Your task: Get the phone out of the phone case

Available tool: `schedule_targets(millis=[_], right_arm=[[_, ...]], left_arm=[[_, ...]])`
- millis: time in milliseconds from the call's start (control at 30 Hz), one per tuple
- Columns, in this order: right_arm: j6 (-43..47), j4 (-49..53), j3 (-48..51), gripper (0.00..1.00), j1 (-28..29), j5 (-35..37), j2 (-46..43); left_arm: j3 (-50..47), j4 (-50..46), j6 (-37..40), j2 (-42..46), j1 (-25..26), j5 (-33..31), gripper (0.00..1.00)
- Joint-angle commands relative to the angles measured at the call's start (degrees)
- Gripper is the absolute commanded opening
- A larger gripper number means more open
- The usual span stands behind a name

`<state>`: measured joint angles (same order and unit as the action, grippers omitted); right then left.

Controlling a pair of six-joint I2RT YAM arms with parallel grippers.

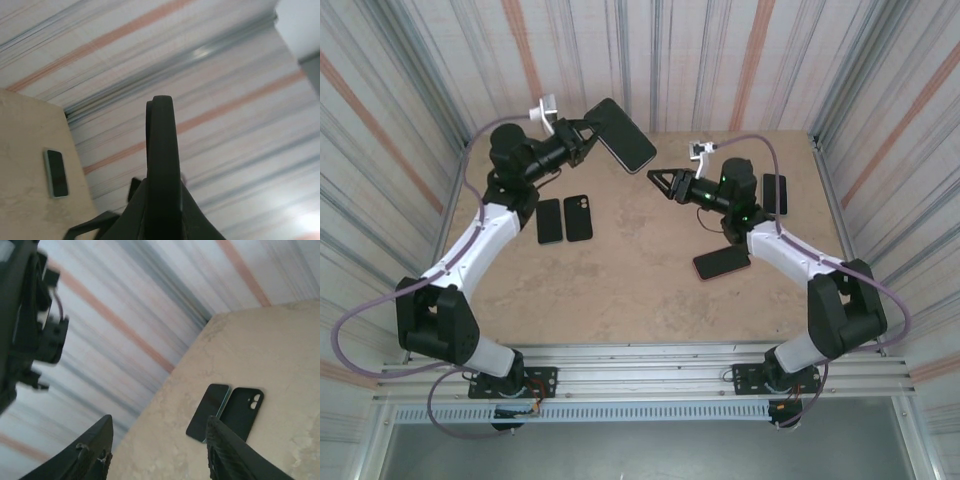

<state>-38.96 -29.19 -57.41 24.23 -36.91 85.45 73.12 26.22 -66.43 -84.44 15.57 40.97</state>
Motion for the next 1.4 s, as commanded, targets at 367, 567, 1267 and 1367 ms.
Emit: schedule_targets(millis=[367,567,1267,1367], right_arm=[[50.5,50.1,-20.9,0.51,1.1,-21.7,0.8],[59.0,52.6,-22.1,0.44,2.4,-19.5,0.9],[68.2,59.3,-29.7,0.21,8.2,-17.9,5.8],[69.4,60.6,-29.9,0.18,8.5,-17.4,5.9]], left_arm=[[12.9,-19.4,47.6,0.1,-4.3,32.9,0.0],[15.4,-30.9,58.8,0.0,-4.9,36.9,0.0],[14.1,-34.3,60.5,1.8,-4.6,38.4,0.0],[14.0,-34.0,60.2,2.1,-4.6,38.5,0.0]])
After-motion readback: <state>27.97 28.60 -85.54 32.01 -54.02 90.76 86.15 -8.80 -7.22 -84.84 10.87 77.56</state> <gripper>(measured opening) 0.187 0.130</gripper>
